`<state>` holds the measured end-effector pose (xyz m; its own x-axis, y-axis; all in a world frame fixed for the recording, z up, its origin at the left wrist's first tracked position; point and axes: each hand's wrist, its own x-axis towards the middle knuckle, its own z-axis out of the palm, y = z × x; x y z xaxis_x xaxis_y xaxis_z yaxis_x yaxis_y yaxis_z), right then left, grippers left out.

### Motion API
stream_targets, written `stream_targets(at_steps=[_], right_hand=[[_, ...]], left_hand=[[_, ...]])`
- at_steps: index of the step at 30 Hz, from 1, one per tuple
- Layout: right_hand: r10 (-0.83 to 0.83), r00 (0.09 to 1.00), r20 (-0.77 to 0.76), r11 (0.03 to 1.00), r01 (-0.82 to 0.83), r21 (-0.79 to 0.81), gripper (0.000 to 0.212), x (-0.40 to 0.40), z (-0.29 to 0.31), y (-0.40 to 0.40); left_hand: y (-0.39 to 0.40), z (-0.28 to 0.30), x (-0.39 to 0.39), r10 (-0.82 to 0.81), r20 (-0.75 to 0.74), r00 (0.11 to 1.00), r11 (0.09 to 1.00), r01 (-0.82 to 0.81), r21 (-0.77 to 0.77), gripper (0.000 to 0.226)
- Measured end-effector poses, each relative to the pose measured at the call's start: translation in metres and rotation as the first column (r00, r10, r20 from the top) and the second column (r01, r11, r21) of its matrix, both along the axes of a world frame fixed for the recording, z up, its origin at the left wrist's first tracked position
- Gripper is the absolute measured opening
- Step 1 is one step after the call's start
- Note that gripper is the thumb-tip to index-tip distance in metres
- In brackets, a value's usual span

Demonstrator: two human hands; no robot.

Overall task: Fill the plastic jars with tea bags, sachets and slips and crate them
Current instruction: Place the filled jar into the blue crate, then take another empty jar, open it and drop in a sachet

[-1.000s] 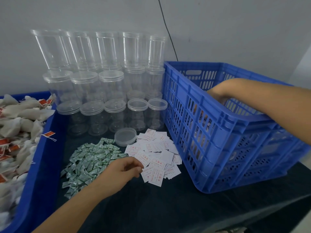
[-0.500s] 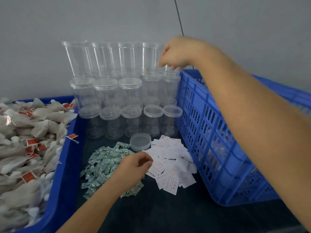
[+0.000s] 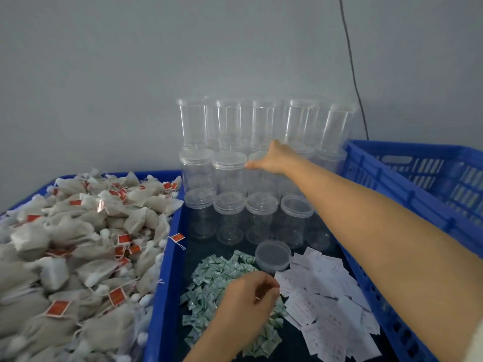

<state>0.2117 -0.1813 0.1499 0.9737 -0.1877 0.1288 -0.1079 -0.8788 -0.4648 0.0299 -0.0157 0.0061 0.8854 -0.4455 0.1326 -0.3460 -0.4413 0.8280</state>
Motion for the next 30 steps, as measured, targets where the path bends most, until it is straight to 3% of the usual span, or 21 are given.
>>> stream_targets(at_steps=[6,10,12,15,17,20,22,24,27,30], right_hand=[[-0.022,0.998,0.052,1.0,0.021,0.01,0.101,-0.01,0.009,-0.007],[-0.079,0.987,0.144,0.943,0.027,0.331,0.099,-0.062,0.007,-0.019],[-0.092,0.99,0.109,0.847,0.021,0.531,0.097,-0.1,-0.014,-0.016],[-0.017,0.999,-0.042,0.582,0.044,0.812,0.077,-0.146,-0.067,-0.005],[0.025,0.988,-0.15,0.439,0.124,0.89,0.055,-0.169,-0.1,-0.001],[0.084,0.95,-0.301,0.32,0.26,0.911,0.039,-0.194,-0.126,-0.002],[0.139,0.905,-0.401,0.337,0.338,0.879,0.049,-0.2,-0.135,-0.008],[0.186,0.861,-0.474,0.381,0.381,0.842,0.053,-0.201,-0.139,-0.008],[0.187,0.84,-0.509,0.433,0.394,0.811,0.057,-0.199,-0.144,-0.001],[0.134,0.856,-0.5,0.503,0.376,0.779,0.062,-0.196,-0.15,0.005]], left_hand=[[0.007,0.002,-0.003,0.076,0.034,0.997,0.997,-0.076,-0.002,0.008],[-0.002,0.013,-0.01,0.198,0.338,0.92,0.979,-0.202,-0.024,0.029],[-0.01,0.021,-0.012,0.26,0.551,0.793,0.956,-0.29,-0.034,0.045],[-0.018,0.027,-0.016,0.21,0.784,0.584,0.888,-0.45,0.097,0.068],[-0.017,0.021,-0.02,0.083,0.834,0.545,0.829,-0.503,0.246,0.082],[-0.01,0.004,-0.034,-0.12,0.786,0.607,0.698,-0.511,0.501,0.111],[-0.009,-0.004,-0.043,-0.172,0.767,0.618,0.594,-0.556,0.581,0.114],[-0.01,-0.008,-0.045,-0.224,0.768,0.599,0.541,-0.579,0.61,0.098],[-0.013,-0.006,-0.041,-0.332,0.729,0.599,0.455,-0.575,0.68,0.07],[-0.013,-0.005,-0.035,-0.372,0.734,0.568,0.405,-0.613,0.679,0.062]])
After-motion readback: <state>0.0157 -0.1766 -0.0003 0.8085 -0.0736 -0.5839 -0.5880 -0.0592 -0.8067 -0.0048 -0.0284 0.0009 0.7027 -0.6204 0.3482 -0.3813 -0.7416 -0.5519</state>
